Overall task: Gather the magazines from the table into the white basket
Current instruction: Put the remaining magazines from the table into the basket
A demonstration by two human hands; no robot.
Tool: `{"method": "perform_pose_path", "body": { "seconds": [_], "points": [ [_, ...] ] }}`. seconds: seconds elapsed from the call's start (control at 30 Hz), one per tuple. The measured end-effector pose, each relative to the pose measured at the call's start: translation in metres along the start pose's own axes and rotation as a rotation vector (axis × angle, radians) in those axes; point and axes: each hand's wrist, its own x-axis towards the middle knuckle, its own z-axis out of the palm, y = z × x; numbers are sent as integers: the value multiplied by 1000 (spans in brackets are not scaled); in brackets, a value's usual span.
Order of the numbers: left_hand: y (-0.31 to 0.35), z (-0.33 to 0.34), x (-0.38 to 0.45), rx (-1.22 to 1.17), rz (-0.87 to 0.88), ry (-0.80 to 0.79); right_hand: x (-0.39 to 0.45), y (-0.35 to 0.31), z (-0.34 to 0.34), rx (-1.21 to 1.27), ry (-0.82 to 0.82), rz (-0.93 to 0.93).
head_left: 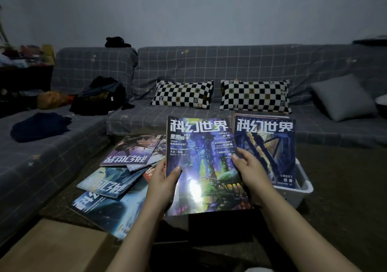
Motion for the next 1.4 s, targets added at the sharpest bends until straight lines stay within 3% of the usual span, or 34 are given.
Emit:
{"method": "perform_pose_path", "body": {
  "seconds": [0.3, 0.5, 0.8, 0.9, 0.97, 1.4],
  "points": [
    [40, 114, 54, -19, 98, -132, 27, -15, -109, 74, 288, -126],
    [38, 172, 93, -20, 42, -131, 55, -8, -151, 57, 401, -166],
    [-8, 187, 95, 53, -105, -45, 69, 44, -149, -82, 414, -3],
    [-12, 188, 98, 98, -43, 15, 72, 55, -147, -95, 431, 30],
    [-11, 188, 102, 136, 11, 67, 74, 58, -145, -83, 431, 29],
    [-14, 199, 106, 59, -57, 138, 76, 61, -130, 83, 636, -92]
  ]
}}
